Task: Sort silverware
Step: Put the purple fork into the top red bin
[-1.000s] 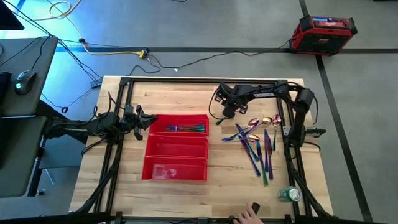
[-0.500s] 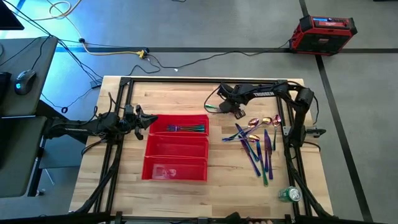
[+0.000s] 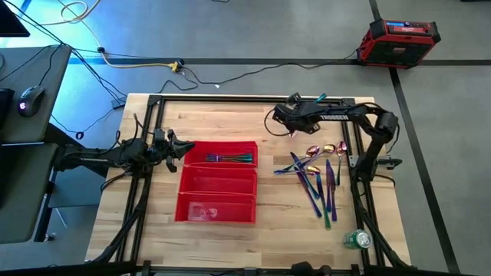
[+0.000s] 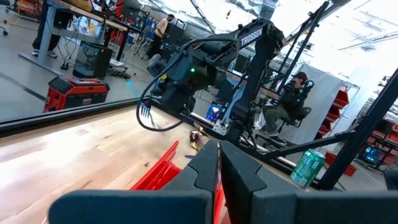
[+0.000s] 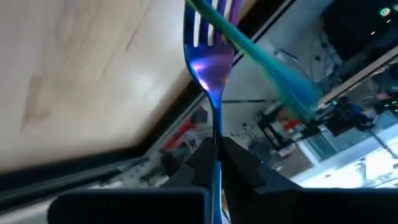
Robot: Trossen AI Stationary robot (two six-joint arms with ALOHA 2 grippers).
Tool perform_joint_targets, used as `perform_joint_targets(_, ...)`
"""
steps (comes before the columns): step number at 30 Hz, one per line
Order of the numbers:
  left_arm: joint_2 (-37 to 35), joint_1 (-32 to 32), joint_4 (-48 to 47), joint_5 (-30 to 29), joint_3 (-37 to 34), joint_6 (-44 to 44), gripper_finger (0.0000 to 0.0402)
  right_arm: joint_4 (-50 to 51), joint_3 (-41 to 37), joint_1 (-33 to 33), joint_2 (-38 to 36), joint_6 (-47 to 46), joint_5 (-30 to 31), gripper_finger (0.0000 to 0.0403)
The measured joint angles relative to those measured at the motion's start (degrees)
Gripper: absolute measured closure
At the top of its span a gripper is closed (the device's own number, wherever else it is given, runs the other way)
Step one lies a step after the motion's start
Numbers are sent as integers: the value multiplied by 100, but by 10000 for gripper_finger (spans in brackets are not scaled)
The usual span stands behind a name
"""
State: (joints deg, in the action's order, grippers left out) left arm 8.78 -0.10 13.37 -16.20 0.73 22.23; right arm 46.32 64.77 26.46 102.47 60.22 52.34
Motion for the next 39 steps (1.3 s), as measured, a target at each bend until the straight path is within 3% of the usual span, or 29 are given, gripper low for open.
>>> perform_joint_targets(8,2,0,13,28,0,15,401,334,0,-39,1,284,-256,403)
perform_joint_targets(13,2,0,13,30,0,16,401,309,4,105,1,-22,669,403)
perform_joint_targets(16,2,1,10,34,0,17,401,235,67,278,1,-870,941,403)
perform_joint_targets(18,0,1,11,34,0,17,401,368,274,371,1,-1775,415,403)
perform_joint_targets(25,2,0,15,28,0,14,401,333,1463,351,-98,-4236,-3939,403)
perform_joint_targets(28,2,2,15,15,0,14,401,-50,2047,-15,-100,-4978,-5179,403)
perform_joint_targets(32,0,2,21,1,0,14,401,-679,2759,-868,-41,-5343,-5707,403)
perform_joint_targets(39,0,2,26,-1,0,14,401,-712,3966,-1893,841,-6026,-5716,403)
